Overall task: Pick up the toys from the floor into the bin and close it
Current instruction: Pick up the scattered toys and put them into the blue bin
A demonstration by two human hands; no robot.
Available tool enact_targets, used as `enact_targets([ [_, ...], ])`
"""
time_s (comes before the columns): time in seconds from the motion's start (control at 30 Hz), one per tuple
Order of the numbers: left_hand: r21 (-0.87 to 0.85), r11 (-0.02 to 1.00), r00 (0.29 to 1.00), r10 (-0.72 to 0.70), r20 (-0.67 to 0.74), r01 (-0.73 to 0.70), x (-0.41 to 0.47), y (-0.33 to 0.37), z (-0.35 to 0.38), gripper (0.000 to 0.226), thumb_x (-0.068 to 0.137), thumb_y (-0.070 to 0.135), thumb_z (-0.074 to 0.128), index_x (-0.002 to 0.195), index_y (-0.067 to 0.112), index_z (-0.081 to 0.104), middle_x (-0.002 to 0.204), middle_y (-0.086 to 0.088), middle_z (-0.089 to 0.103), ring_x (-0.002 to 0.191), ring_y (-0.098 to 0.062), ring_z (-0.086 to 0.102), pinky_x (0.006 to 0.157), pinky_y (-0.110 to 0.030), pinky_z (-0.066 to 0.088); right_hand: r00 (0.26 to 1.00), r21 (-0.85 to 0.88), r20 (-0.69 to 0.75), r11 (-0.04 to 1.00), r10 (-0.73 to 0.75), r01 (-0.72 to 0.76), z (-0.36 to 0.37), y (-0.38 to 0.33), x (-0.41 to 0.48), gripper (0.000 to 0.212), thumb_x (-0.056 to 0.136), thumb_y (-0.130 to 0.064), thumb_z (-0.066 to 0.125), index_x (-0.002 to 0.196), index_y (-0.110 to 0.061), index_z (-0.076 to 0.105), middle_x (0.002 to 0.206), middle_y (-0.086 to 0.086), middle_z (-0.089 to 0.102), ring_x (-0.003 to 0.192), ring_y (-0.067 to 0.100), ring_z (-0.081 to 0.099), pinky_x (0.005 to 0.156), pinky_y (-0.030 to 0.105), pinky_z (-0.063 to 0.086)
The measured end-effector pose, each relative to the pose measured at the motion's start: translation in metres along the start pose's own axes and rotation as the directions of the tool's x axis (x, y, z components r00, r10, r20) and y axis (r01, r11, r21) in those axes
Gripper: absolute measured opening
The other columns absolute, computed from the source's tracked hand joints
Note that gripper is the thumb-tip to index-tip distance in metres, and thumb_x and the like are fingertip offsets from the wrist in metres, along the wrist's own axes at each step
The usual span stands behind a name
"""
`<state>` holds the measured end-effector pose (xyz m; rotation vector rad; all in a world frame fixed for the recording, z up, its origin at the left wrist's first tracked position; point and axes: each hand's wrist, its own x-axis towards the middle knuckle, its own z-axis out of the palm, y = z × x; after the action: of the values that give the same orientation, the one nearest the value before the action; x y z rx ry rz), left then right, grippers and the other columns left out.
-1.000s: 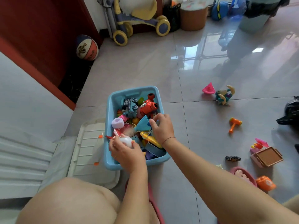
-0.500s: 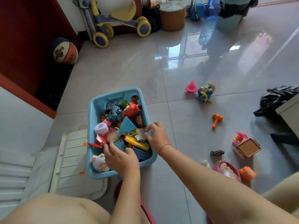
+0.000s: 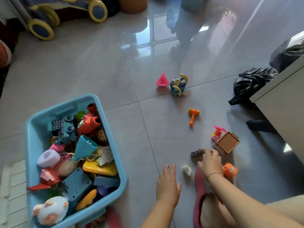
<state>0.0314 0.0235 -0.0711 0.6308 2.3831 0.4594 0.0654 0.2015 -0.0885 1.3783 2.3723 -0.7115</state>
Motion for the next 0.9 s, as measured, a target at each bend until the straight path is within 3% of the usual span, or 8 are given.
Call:
enact_targets([
  [0.07, 0.060, 0.998, 0.989, -0.016, 0.149, 0.007, 0.019, 0.004, 0.008, 0.071, 0.090, 0.032, 0.056, 0.148, 0.024, 0.017, 0.147, -0.002, 0.025, 0.126, -0.025, 0.042, 0.101, -0.034, 0.038, 0.997, -0.010, 0.078, 1.000, 0.009, -0.009, 0.003, 0.006, 0.014, 0.060, 0.080, -0.024, 0.068, 0.134, -0.022, 0.042, 0.143, 0.011, 0.028, 0.127, 0.037, 0.038, 0.106, 0.042, 0.034],
  [0.2, 0.159, 0.985, 0.969, 0.025, 0.247, -0.066, 0.061, 0.013, 0.009, 0.074, 0.090, 0.030, 0.059, 0.149, 0.025, 0.013, 0.151, -0.009, 0.021, 0.130, -0.030, 0.039, 0.104, -0.038, 0.037, 0.987, -0.021, 0.160, 1.000, -0.005, 0.009, 0.008, 0.000, 0.036, 0.072, 0.079, -0.032, 0.069, 0.141, -0.029, 0.032, 0.147, 0.010, 0.024, 0.131, 0.034, 0.038, 0.108, 0.042, 0.034],
  [0.33, 0.245, 0.946, 0.945, 0.132, 0.300, -0.210, 0.088, 0.021, 0.017, 0.072, 0.087, 0.023, 0.060, 0.146, 0.022, 0.019, 0.147, -0.014, 0.027, 0.124, -0.035, 0.043, 0.098, -0.043, 0.040, 0.974, -0.028, 0.227, 1.000, -0.001, 0.007, 0.015, -0.002, 0.046, 0.069, 0.080, -0.036, 0.068, 0.140, -0.031, 0.034, 0.148, 0.010, 0.023, 0.133, 0.035, 0.036, 0.110, 0.043, 0.033],
  [0.47, 0.247, 0.933, 0.937, 0.182, 0.299, -0.260, 0.098, 0.029, 0.031, 0.057, 0.089, 0.021, 0.051, 0.141, 0.019, 0.027, 0.138, -0.014, 0.036, 0.116, -0.035, 0.050, 0.091, -0.043, 0.043, 0.982, -0.045, 0.189, 0.999, 0.001, 0.008, 0.020, 0.002, 0.053, 0.061, 0.081, -0.040, 0.065, 0.137, -0.028, 0.042, 0.143, 0.010, 0.031, 0.131, 0.034, 0.035, 0.110, 0.041, 0.032],
  [0.63, 0.204, 0.958, 0.938, 0.130, 0.321, -0.202, 0.099, 0.032, 0.040, 0.048, 0.091, 0.025, 0.052, 0.135, 0.018, 0.035, 0.128, -0.014, 0.039, 0.108, -0.035, 0.052, 0.087, -0.043, 0.044, 0.992, 0.040, 0.125, 0.999, 0.006, -0.011, 0.032, 0.004, 0.053, 0.038, 0.084, -0.028, 0.064, 0.120, -0.015, 0.060, 0.131, 0.012, 0.039, 0.123, 0.033, 0.041, 0.108, 0.036, 0.032],
  [0.73, 0.163, 0.971, 0.930, 0.110, 0.351, -0.177, 0.095, 0.034, 0.043, 0.033, 0.092, 0.016, 0.050, 0.124, 0.012, 0.043, 0.129, -0.015, 0.036, 0.109, -0.036, 0.050, 0.086, -0.045, 0.045, 0.996, 0.099, 0.085, 0.994, 0.038, -0.046, 0.038, 0.001, 0.054, 0.021, 0.084, -0.013, 0.062, 0.104, -0.008, 0.067, 0.121, 0.012, 0.045, 0.111, 0.031, 0.050, 0.102, 0.031, 0.036],
  [0.9, 0.107, 0.992, 0.939, 0.030, 0.342, -0.070, 0.088, 0.034, 0.044, 0.024, 0.095, 0.018, 0.045, 0.117, 0.008, 0.043, 0.125, -0.014, 0.044, 0.112, -0.036, 0.049, 0.085, -0.045, 0.044, 0.989, 0.208, 0.011, 0.967, 0.148, -0.147, 0.039, -0.009, 0.057, 0.025, 0.082, 0.002, 0.053, 0.097, -0.007, 0.070, 0.117, 0.014, 0.053, 0.105, 0.029, 0.057, 0.098, 0.026, 0.038],
])
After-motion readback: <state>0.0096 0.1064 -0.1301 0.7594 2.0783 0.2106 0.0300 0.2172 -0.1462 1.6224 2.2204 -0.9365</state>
